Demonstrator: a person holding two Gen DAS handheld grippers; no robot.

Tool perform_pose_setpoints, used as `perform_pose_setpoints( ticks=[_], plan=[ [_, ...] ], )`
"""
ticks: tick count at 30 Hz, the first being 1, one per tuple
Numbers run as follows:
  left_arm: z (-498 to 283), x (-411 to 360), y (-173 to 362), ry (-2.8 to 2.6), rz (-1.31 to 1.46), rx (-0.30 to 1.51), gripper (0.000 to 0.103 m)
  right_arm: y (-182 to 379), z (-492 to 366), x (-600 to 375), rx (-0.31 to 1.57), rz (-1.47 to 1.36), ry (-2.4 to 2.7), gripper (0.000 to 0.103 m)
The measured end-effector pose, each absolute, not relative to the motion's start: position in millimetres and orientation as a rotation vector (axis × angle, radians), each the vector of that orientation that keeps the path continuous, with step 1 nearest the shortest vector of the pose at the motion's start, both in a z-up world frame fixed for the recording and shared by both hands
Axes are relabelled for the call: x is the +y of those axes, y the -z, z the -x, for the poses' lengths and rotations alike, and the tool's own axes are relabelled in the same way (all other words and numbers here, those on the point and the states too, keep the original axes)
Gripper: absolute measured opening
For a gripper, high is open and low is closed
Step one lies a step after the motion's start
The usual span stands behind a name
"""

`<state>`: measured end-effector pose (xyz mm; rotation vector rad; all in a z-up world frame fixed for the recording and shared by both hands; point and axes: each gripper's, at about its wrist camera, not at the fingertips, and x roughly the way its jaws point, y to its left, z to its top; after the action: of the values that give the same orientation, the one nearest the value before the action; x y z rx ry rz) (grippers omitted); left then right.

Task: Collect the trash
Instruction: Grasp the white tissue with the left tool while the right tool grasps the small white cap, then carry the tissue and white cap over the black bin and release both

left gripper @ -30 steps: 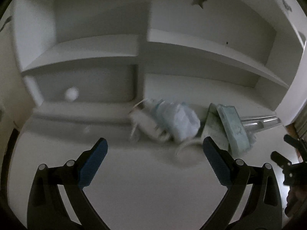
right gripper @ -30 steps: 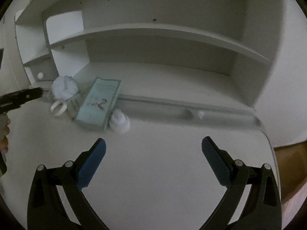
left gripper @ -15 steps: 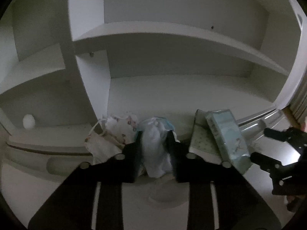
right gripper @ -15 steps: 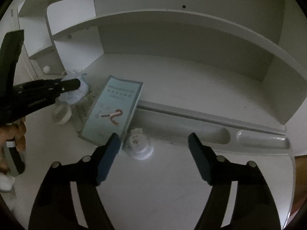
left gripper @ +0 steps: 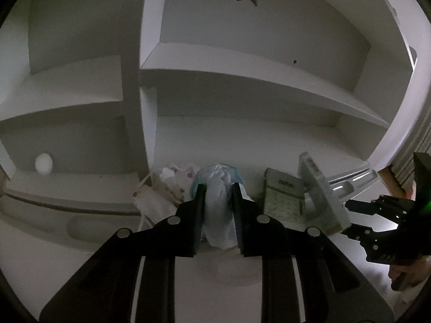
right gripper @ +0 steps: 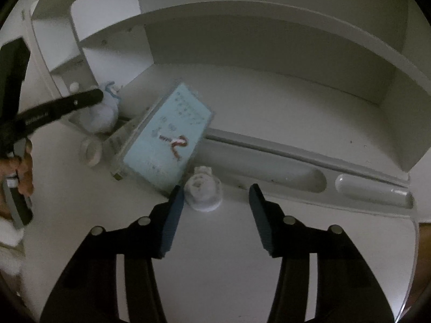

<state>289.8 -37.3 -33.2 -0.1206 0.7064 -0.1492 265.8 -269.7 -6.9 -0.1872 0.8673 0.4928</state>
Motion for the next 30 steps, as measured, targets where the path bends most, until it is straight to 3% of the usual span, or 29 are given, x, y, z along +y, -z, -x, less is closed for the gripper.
perform_pose_setpoints(
  ticks=[5,9,30],
  plan=[
    [-288,-35,33,0.144,0.128,0.704,0.02,8,-264,-257,0.852,0.221,-0.518,0.05],
    [-292,-42,32,0.151,0.122,0.708,0.02,7,-264,-257,0.84,0.225,-0.497,0.03],
    [-299,-43,31,0.156,0.104,0.73,0.02,0,-274,-285,0.82,0.144,-0.397,0.03]
  ],
)
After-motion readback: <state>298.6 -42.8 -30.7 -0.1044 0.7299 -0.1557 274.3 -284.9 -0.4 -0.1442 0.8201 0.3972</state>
